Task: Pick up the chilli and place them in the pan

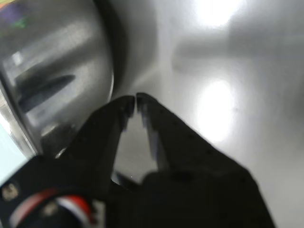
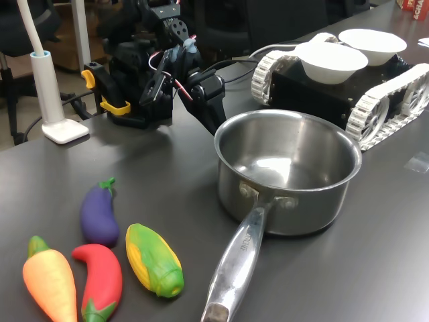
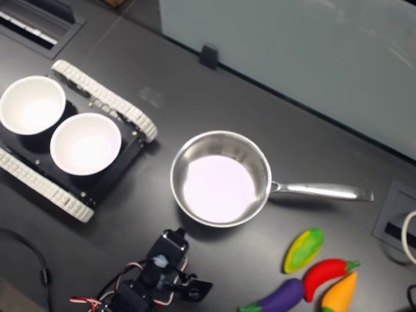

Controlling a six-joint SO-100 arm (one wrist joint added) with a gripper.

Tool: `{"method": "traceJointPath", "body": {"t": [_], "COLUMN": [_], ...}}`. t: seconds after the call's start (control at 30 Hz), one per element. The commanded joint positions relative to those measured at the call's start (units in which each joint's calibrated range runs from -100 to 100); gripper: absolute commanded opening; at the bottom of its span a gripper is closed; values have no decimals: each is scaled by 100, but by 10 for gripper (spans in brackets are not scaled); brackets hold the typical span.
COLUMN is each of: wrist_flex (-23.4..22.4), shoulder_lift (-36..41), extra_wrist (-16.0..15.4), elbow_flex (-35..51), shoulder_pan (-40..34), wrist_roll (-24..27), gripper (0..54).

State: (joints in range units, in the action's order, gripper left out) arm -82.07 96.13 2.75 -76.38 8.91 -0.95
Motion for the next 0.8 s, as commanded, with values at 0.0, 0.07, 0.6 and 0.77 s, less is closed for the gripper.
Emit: {"method": "traceJointPath", "body": {"t": [0.0, 0.07, 0.6, 0.77], "wrist_flex": [296, 296, 288, 279], "shoulder_lift": [-60, -60, -60, -60], "extra_wrist": [-40, -40, -40, -40], "elbow_flex": [91, 91, 101, 101], "shoulder_pan": [61, 38, 61, 26], "wrist_roll": [-39, -49, -24, -68], "gripper": [0, 0, 0, 0]}}
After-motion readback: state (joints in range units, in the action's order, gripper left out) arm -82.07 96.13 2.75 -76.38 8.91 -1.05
